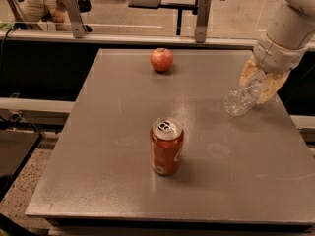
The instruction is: Move water bottle near coke can
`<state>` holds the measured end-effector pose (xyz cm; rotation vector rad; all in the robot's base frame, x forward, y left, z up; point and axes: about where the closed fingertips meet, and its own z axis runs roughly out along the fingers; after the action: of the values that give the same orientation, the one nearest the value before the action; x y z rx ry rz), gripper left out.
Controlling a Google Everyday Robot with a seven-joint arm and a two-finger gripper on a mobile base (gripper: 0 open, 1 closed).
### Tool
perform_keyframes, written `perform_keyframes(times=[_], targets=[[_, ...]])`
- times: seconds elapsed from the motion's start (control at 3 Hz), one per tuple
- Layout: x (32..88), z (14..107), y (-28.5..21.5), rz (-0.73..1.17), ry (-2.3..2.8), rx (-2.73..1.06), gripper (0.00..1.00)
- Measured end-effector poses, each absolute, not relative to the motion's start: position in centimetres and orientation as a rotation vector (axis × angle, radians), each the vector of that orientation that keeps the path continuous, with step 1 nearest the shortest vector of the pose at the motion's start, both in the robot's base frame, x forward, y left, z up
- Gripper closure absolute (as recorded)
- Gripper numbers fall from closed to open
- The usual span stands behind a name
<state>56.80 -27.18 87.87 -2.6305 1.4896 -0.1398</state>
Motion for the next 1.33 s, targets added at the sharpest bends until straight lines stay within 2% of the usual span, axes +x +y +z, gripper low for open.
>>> perform_keyframes(times=[1.0,1.33], targets=[[50.1,89.0,-20.5,-0.038,1.591,-2.527,1.00],[48.8,88.9,-19.3,-0.012,1.614,-2.508,0.82]])
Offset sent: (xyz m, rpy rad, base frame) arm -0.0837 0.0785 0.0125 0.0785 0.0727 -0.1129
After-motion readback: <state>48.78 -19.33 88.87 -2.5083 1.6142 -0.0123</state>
